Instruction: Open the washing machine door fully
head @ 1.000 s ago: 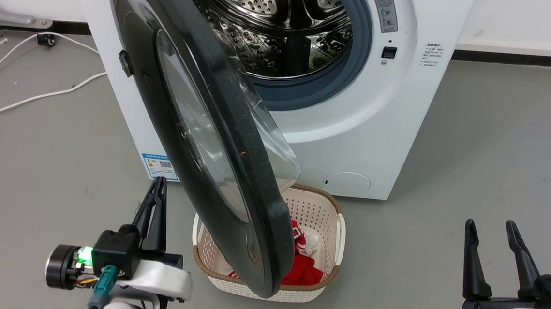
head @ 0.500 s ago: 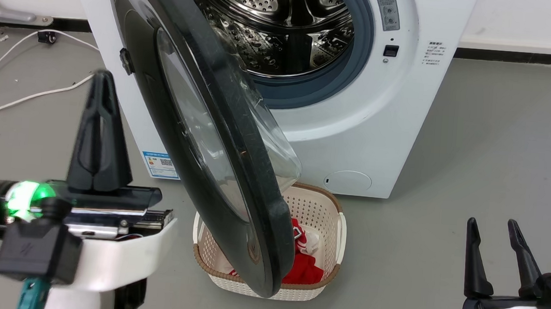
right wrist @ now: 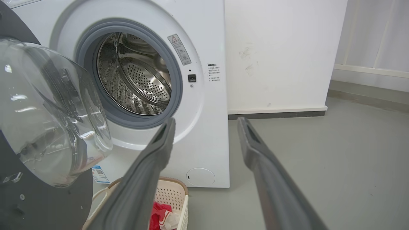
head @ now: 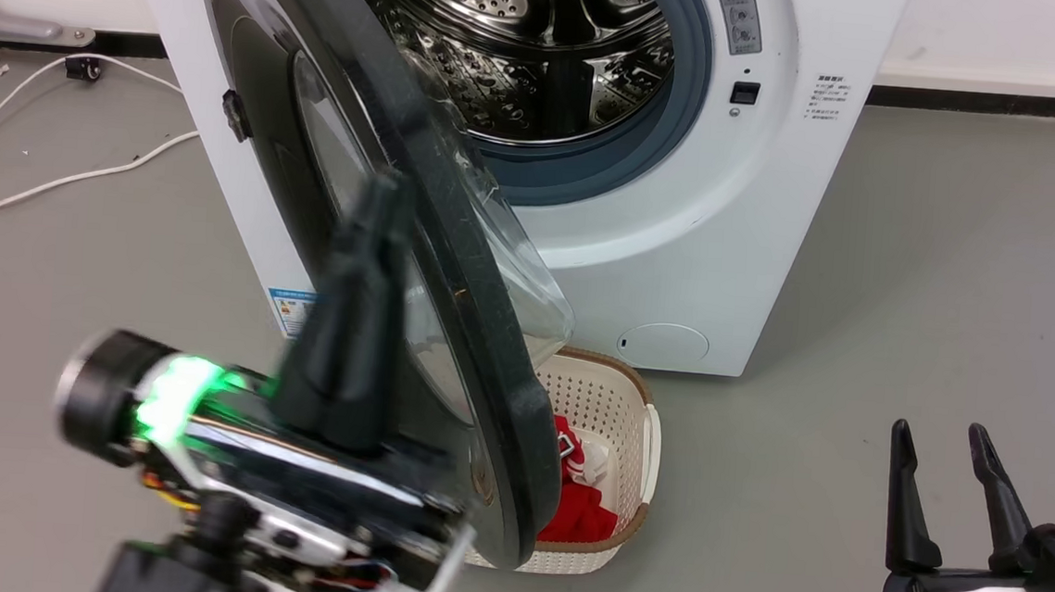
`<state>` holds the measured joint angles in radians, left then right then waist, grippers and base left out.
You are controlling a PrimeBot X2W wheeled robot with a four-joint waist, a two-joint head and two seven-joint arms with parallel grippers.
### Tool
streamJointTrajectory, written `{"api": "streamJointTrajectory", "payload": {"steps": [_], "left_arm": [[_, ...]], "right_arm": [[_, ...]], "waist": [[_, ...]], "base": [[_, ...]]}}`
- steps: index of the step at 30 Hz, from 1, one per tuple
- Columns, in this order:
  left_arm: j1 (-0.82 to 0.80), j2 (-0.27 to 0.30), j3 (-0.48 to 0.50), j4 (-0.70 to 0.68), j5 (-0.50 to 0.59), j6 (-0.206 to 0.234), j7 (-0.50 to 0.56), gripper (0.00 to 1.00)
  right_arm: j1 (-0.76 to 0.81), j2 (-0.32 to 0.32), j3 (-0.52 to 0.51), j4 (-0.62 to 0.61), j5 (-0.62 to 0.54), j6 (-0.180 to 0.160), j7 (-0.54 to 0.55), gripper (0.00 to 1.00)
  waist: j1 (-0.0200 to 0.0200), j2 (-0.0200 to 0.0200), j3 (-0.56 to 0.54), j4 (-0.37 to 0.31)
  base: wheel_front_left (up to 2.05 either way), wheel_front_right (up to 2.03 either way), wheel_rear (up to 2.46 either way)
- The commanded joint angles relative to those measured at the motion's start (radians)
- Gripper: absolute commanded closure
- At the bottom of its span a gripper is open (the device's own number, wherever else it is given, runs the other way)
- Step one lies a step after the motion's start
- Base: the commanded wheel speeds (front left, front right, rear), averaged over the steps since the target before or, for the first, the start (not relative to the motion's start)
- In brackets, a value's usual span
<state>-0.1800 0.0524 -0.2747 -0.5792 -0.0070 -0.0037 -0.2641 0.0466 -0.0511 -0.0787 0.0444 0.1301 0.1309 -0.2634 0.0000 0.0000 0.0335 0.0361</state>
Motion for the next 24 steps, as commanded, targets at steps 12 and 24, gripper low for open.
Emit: {"api": "streamJointTrajectory", "payload": {"steps": [12, 24], "left_arm": [[0.152, 0.057, -0.255, 0.219, -0.032, -0.101, 0.007, 1.00], [0.215, 0.075, -0.296, 0.438, -0.079, -0.092, 0.128, 1.00]], "right_arm": [[-0.006, 0.002, 0.003, 0.011, 0.005, 0.000, -0.001, 0.00], [-0.006, 0.002, 0.006, 0.020, 0.019, 0.000, -0.001, 0.00]], "waist": [[0.0000, 0.0000, -0.003, 0.010], [0.0000, 0.0000, 0.007, 0.018]], "base": [[0.00, 0.00, 0.00], [0.00, 0.00, 0.00]]}}
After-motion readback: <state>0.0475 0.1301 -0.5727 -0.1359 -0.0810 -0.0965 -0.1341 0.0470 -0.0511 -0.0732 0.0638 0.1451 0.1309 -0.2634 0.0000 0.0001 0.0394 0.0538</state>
